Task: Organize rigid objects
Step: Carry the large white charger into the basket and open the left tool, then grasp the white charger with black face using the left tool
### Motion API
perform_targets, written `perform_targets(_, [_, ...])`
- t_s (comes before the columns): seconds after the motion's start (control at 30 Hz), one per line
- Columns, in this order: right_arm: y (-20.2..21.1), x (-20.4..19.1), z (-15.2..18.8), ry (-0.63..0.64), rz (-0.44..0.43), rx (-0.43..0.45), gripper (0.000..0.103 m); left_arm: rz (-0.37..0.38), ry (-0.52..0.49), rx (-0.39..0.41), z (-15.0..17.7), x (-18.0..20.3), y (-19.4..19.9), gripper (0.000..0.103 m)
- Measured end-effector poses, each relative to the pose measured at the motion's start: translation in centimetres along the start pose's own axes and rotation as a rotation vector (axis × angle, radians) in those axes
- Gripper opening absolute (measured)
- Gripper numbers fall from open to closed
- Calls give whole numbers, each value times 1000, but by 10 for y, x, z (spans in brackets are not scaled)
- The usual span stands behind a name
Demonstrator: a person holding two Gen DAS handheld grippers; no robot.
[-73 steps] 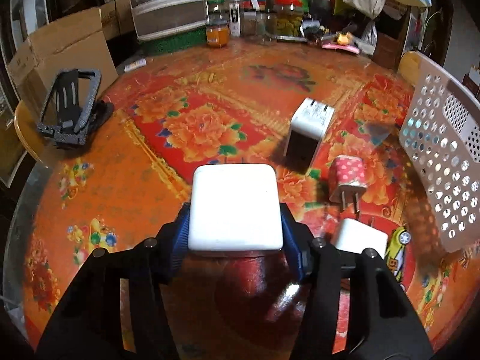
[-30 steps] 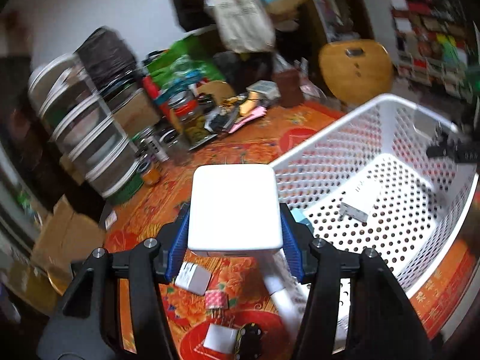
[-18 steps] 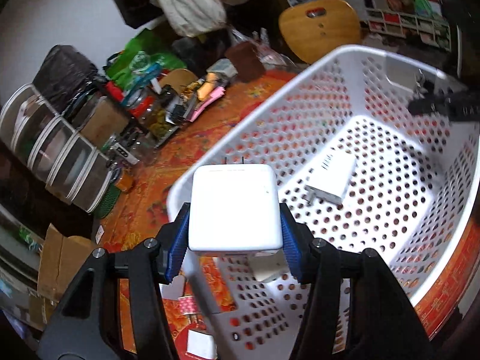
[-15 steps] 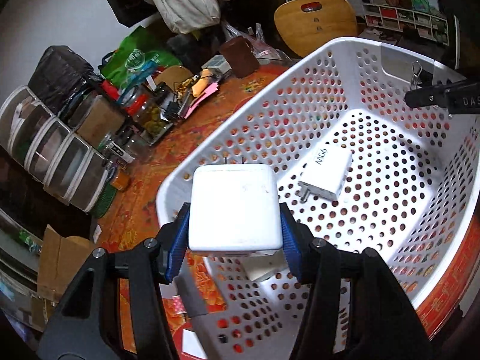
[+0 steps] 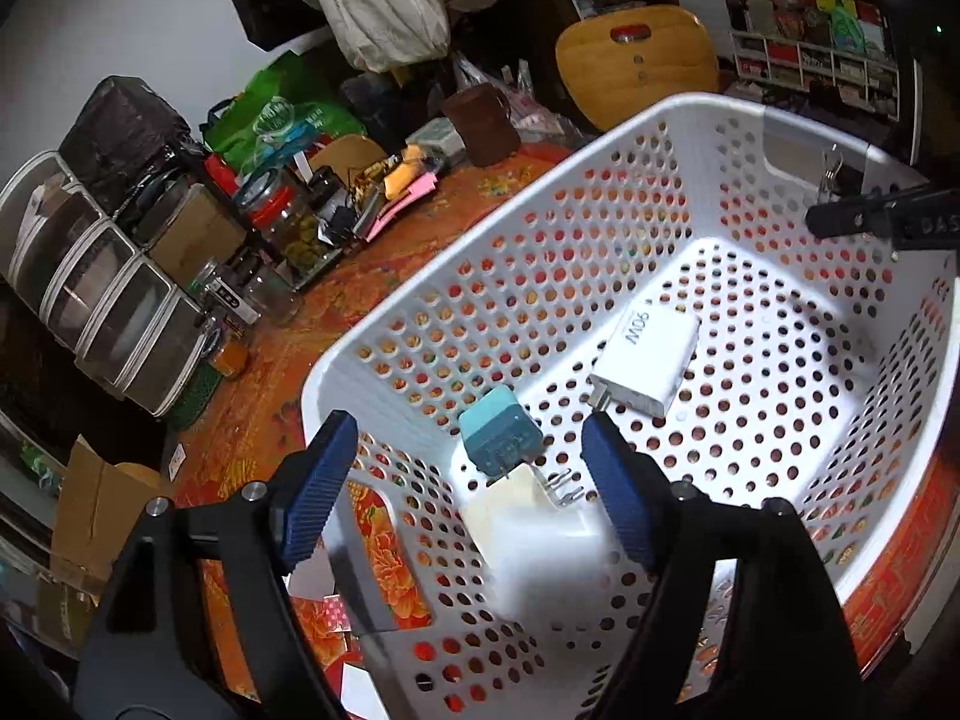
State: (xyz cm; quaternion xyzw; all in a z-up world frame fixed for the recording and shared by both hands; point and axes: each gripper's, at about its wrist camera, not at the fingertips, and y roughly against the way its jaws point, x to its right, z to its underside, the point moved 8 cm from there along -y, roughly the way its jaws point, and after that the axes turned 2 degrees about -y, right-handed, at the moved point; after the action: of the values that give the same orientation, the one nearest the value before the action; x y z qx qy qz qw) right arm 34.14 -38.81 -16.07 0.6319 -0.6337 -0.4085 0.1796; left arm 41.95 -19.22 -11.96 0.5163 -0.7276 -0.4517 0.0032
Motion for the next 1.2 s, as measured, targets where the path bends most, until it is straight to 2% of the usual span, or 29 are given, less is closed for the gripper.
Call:
perform_targets(0.1, [0,1,0,-2,-2,0,23,-6,90,71,3,-23,21,77])
perform_targets(0.17, [0,3,1,-2,-9,-2,23,-49,236,178,11,-62,47,80])
perform_targets(0.2, [0,3,2,0,-9,-2,23,-47,326,213,22,-87,58,83])
perform_targets(0.23, [0,4,2,-1,-10,-3,23,-45,390,222,33,-107,62,95])
perform_targets(0.27, [-1,5,2,0,-10,-5,23,-54,443,217,46,-126,62,102])
perform_targets(0.37, [-2,5,-1,5,-10,-6,23,-133,554,135,95,-183,36,102])
perform_targets(0.47, [-3,5,-1,6,-10,-4,23,-124,634,17,146,-215,-13,102])
perform_targets(0.53, [-3,5,-1,4,-10,-2,23,-80,643,-59,172,-216,-47,98])
perform_targets(0.6, [-2,4,-2,9,-5,-2,23,-41,619,-85,184,-207,-71,96])
perform_targets(0.7, [-1,4,-1,18,8,-2,23,16,590,-67,182,-190,-90,96])
perform_targets(0.83, [-2,2,-1,34,10,-6,23,22,555,-38,172,-183,-96,96])
perform_targets(0.87, [-2,1,-1,35,7,-6,23,20,543,-54,175,-181,-100,95])
perform_targets(0.9, [-2,1,-1,38,4,-3,23,15,540,-69,177,-179,-99,92])
perform_targets(0.97, [-2,1,-1,41,8,-1,23,26,538,-97,181,-177,-106,75])
perform_targets(1.13, [-2,0,0,45,11,-4,23,36,533,-121,185,-173,-118,68])
perform_targets(1.2, [-2,0,0,51,14,-7,23,51,525,-123,184,-168,-122,59])
